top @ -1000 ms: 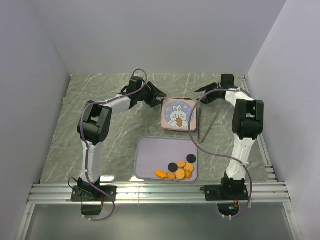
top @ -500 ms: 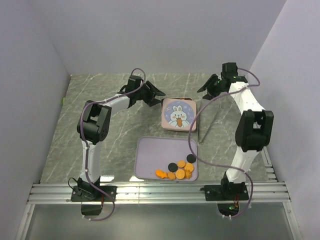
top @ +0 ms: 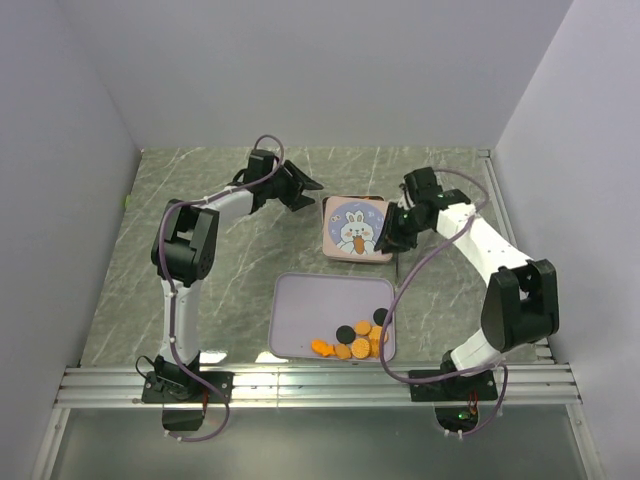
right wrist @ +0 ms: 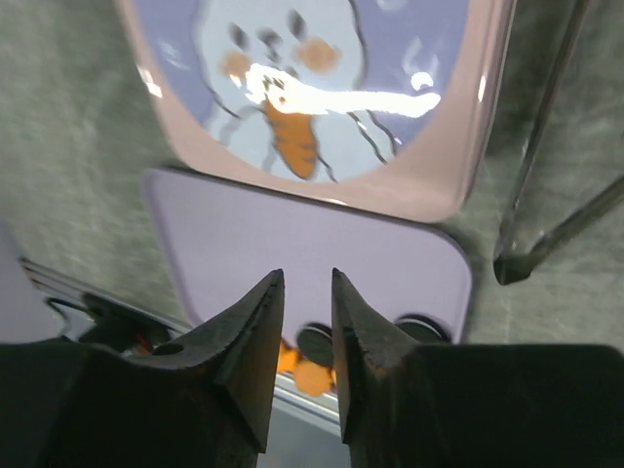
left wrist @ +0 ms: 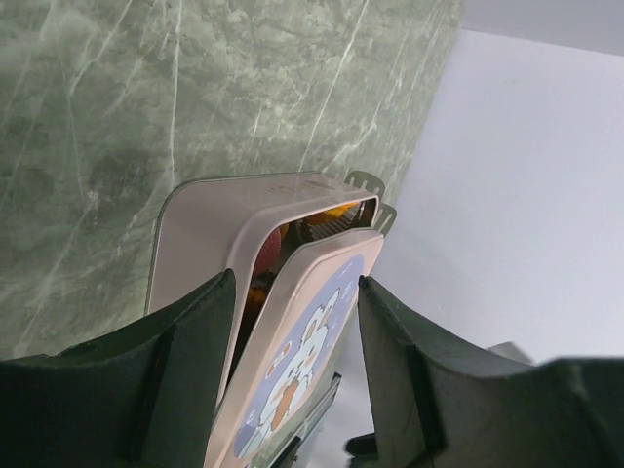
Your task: Pack the cookies
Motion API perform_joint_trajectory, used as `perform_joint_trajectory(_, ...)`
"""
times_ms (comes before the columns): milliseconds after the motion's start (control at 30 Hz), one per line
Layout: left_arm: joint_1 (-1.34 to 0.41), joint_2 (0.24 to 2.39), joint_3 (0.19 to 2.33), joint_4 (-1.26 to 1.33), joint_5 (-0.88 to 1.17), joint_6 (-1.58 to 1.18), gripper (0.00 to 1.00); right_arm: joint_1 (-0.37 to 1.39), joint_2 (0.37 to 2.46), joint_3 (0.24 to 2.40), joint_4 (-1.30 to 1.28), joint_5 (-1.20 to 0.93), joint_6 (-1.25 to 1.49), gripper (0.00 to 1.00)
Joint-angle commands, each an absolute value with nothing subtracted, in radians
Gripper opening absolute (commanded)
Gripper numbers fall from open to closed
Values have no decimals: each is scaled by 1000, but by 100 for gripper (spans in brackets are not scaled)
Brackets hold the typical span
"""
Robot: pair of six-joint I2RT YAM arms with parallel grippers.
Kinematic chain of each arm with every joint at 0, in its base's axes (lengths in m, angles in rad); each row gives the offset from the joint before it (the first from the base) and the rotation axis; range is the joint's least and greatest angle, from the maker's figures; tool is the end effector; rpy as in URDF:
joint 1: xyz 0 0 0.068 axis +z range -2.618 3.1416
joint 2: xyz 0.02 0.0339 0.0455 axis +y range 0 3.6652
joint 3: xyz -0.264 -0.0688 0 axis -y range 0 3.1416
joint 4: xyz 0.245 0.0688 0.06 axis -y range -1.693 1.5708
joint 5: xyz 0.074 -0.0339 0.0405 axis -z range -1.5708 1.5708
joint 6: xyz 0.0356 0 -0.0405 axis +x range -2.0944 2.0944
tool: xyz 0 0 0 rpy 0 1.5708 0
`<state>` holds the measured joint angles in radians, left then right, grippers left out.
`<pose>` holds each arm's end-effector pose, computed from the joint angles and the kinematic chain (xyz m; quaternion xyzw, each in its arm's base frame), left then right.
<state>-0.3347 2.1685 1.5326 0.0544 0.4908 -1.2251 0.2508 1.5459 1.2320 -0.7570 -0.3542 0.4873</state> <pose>0.4567 -0.1766 0.1766 -0.2636 0.8202 -0.4759 0.1770 0.3035 0.0905 0.2646 0.0692 0.9523 0.2470 0.1655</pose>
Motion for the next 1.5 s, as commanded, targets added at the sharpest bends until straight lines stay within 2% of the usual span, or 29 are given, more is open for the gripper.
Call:
perform_joint_trajectory(0, -324, 2145, 1569, 52, 514, -1193, 59, 294, 1543, 1204, -772, -322, 434, 32)
perform_joint_trajectory(133, -308, 2129, 1559, 44, 518, -1180, 59, 334, 1562, 1183, -776, -308, 428, 27)
perform_joint_trajectory(633, -267, 2048, 1445, 64, 537, -1154, 59, 414, 1677, 1149, -657, -285, 503, 23)
perform_joint_trajectory(1467, -252, 2029, 1427, 60, 554, -1141, 57, 407, 1839, 1339, -684, -245, 489, 21)
